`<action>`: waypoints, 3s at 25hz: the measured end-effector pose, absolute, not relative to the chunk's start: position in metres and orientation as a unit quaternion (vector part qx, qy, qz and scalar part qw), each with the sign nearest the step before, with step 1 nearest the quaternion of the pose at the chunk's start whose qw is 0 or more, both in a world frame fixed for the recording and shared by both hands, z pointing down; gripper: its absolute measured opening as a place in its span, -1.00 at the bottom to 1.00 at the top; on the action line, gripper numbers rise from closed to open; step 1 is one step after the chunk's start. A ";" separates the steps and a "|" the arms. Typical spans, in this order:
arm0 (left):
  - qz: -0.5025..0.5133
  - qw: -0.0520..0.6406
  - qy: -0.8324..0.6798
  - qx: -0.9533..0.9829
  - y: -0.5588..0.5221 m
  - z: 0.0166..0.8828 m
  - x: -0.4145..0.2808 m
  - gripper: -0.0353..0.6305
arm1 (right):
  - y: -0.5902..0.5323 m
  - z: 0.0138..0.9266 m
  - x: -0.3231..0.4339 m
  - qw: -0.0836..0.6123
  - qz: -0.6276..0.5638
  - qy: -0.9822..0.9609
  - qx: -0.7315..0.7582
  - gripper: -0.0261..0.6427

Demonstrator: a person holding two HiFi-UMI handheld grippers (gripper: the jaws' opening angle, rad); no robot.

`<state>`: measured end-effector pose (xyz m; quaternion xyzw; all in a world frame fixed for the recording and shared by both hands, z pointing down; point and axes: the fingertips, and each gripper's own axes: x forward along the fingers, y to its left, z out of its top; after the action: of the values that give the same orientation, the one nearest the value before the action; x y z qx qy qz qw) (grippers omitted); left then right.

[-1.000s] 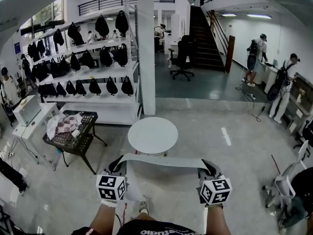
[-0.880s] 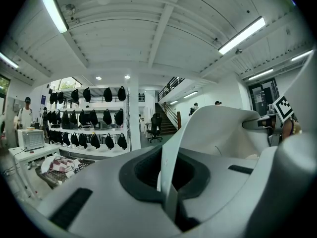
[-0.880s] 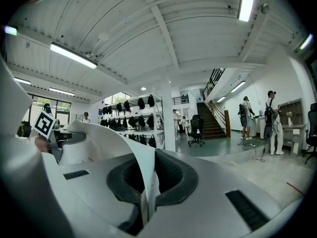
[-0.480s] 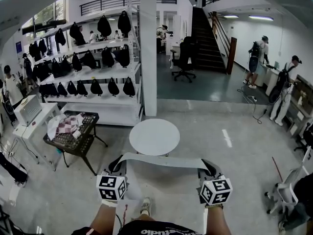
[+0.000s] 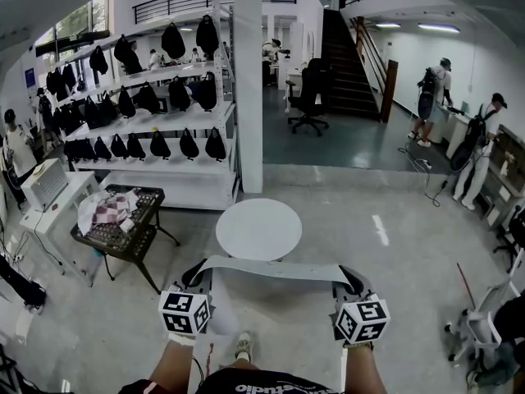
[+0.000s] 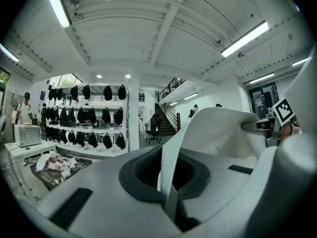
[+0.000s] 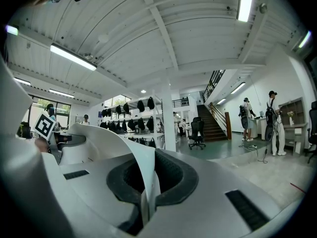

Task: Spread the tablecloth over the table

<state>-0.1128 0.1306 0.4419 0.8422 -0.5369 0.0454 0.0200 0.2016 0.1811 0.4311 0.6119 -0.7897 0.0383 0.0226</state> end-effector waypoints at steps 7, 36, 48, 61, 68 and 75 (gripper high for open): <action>0.046 0.013 -0.540 0.840 0.117 0.441 -0.107 -0.84 | 0.168 0.431 0.207 0.020 0.042 -0.788 0.614 -0.84; 0.052 0.011 -0.525 0.849 0.017 0.426 -0.107 -0.84 | 0.073 0.419 0.207 0.017 0.055 -0.792 0.608 -0.84; 0.039 0.017 -0.530 0.847 -0.066 0.425 -0.125 -0.84 | -0.009 0.418 0.189 0.040 0.052 -0.797 0.600 -0.84; 0.029 0.031 -0.521 0.853 -0.165 0.417 -0.139 -0.84 | -0.101 0.403 0.174 0.057 0.049 -0.791 0.607 -0.84; 0.023 0.035 -0.513 0.857 -0.211 0.413 -0.147 -0.84 | -0.140 0.393 0.164 0.063 0.042 -0.786 0.614 -0.84; 0.018 0.025 -0.503 0.864 -0.252 0.408 -0.154 -0.84 | -0.174 0.391 0.156 0.067 0.040 -0.778 0.624 -0.84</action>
<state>-0.1539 -0.2519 0.4080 0.8638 -0.5029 0.0175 0.0254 0.1557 -0.1741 0.3908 0.6238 -0.7777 0.0401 0.0671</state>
